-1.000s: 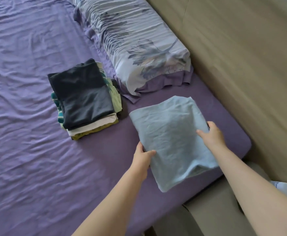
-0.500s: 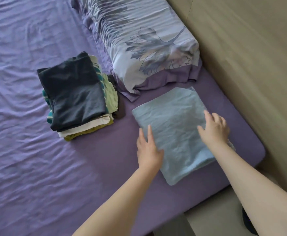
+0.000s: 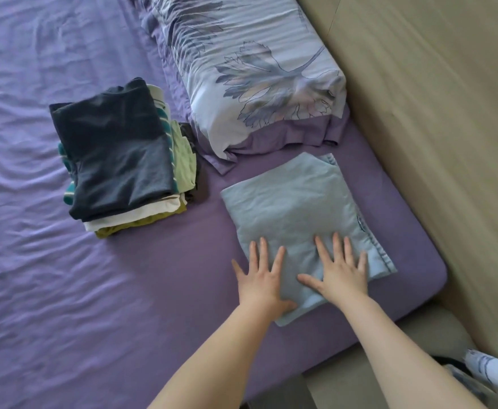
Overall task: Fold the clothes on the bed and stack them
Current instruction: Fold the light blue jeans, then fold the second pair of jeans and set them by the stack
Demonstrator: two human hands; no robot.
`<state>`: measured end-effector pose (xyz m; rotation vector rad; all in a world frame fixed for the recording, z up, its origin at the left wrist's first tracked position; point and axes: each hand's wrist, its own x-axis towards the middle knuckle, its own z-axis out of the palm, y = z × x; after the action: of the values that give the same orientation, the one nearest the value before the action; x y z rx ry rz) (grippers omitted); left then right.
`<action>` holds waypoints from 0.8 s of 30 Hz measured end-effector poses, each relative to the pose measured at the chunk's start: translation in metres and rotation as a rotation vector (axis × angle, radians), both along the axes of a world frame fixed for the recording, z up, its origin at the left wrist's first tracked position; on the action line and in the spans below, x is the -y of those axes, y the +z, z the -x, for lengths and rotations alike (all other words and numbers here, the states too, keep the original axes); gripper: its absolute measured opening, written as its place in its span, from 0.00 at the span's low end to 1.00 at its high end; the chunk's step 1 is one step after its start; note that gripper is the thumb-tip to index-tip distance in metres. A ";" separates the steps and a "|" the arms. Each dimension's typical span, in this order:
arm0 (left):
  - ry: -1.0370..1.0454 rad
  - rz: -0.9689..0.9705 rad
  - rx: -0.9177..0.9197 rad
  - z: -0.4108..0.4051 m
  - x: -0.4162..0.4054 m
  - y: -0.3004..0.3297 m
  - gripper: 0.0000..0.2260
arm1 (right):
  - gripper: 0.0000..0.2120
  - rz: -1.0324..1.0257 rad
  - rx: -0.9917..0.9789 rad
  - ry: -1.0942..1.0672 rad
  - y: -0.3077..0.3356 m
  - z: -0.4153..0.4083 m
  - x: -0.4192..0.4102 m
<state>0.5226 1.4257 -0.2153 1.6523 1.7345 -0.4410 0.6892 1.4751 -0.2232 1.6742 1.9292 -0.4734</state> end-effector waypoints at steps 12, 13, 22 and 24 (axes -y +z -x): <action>0.313 -0.063 0.063 0.076 0.061 0.075 0.28 | 0.36 0.110 -0.022 -0.089 0.070 0.071 0.053; 0.343 -0.071 0.050 0.086 0.070 0.083 0.27 | 0.35 0.099 -0.043 -0.068 0.078 0.081 0.060; 0.577 -0.151 -0.028 0.198 0.173 0.160 0.18 | 0.25 -0.013 -0.170 0.309 0.153 0.224 0.132; 0.637 -0.183 -0.046 0.227 0.208 0.175 0.18 | 0.22 -0.045 -0.194 0.398 0.168 0.258 0.157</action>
<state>0.2956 1.2180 -0.0400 1.1109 2.2574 -0.0184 0.4310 1.3185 -0.0549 1.2573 2.3584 -0.4495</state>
